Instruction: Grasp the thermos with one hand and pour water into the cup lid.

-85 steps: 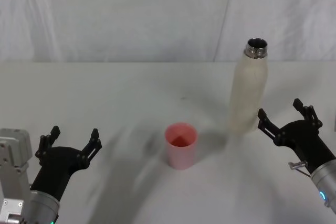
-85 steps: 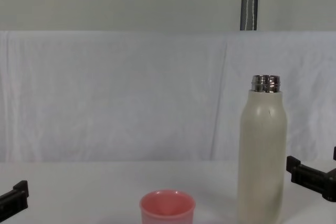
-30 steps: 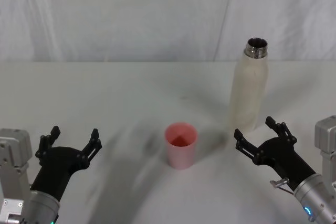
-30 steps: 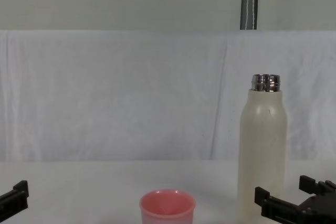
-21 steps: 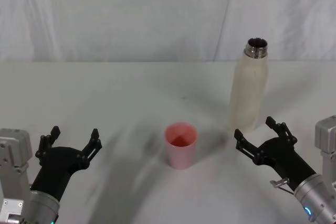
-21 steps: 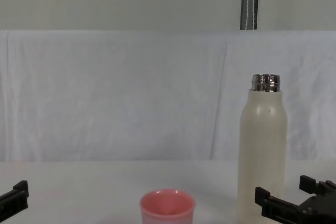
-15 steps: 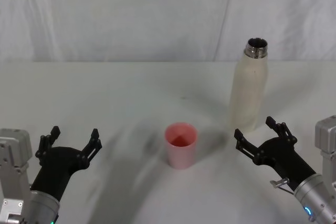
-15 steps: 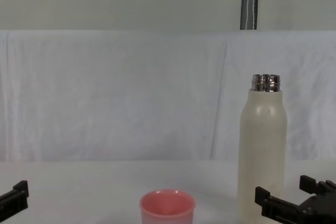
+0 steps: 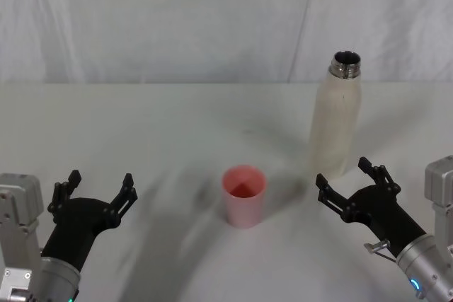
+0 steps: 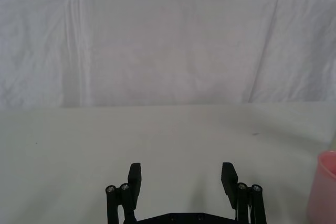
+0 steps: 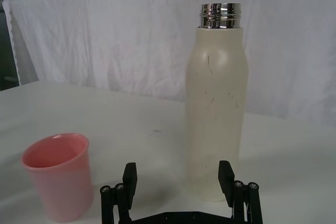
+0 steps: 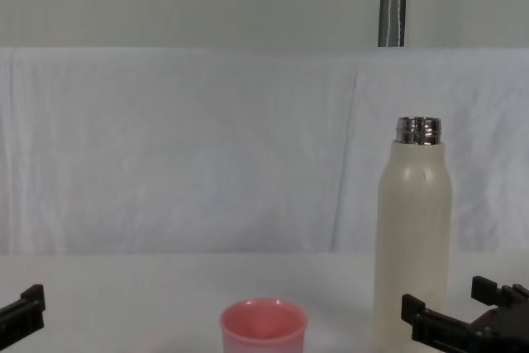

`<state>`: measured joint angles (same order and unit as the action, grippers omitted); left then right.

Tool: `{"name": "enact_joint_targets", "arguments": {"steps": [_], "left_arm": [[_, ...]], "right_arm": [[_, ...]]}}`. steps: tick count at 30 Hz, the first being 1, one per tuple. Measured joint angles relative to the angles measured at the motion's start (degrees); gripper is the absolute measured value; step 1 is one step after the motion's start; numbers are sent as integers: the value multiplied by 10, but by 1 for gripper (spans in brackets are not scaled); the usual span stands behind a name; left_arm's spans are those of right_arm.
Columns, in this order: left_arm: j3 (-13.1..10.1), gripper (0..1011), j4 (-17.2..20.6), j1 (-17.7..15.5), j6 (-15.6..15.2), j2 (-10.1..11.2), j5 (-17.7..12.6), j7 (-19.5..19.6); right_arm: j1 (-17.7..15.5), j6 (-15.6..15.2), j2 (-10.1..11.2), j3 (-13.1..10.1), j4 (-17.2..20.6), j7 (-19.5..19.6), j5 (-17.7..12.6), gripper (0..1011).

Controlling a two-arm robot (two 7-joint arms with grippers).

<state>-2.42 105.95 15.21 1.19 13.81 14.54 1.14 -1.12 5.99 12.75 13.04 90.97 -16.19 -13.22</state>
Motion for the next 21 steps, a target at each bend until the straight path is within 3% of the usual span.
{"name": "enact_joint_targets", "arguments": {"steps": [21], "left_arm": [[0,1001,0,0,0,0,0,0]], "right_arm": [[0,0,0,0,0,0,0,1000]]}}
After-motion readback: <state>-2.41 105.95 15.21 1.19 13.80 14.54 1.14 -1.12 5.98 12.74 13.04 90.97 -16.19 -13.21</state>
